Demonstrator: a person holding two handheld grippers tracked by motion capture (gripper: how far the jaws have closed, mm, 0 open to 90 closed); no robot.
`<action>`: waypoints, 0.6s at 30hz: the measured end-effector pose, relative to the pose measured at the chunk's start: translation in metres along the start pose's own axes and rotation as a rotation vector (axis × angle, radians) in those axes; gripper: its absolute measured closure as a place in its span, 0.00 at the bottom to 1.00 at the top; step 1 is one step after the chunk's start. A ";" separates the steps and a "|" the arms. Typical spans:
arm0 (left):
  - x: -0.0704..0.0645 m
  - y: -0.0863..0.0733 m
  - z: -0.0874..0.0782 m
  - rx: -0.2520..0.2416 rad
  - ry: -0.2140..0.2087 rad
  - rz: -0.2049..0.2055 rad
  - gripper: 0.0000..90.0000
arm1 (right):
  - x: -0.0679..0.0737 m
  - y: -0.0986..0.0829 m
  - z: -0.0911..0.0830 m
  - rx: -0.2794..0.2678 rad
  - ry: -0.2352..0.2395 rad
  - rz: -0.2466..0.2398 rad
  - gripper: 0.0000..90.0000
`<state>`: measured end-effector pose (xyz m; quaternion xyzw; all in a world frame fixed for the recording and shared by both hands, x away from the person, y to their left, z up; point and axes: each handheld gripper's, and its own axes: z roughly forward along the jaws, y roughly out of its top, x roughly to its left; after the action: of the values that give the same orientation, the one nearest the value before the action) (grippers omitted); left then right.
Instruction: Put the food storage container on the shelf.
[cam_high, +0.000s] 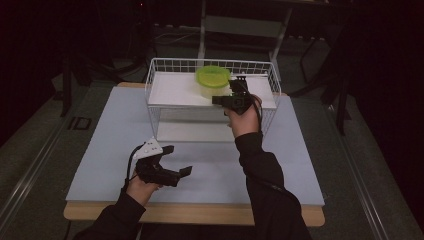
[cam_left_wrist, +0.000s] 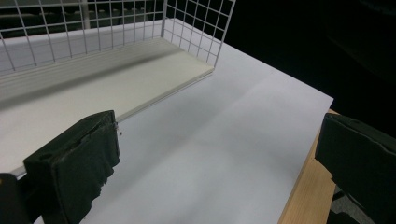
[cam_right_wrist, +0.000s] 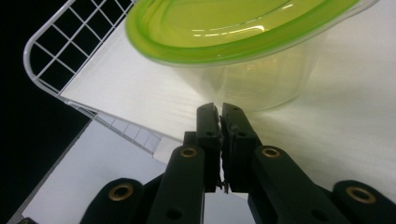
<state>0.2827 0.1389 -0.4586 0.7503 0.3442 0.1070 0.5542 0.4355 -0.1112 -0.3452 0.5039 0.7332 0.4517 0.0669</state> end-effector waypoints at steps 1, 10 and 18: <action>0.000 0.000 0.000 0.003 0.005 0.002 0.01 | 0.001 -0.001 -0.002 -0.004 0.008 -0.003 0.93; -0.002 -0.002 -0.003 -0.002 -0.002 0.010 0.01 | 0.014 -0.024 -0.022 -0.022 0.013 -0.105 0.69; -0.005 -0.003 -0.004 -0.005 -0.024 0.011 0.01 | 0.020 -0.064 -0.039 -0.070 0.058 -0.201 0.40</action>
<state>0.2759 0.1387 -0.4586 0.7521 0.3331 0.1021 0.5595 0.3607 -0.1242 -0.3618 0.4118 0.7654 0.4826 0.1083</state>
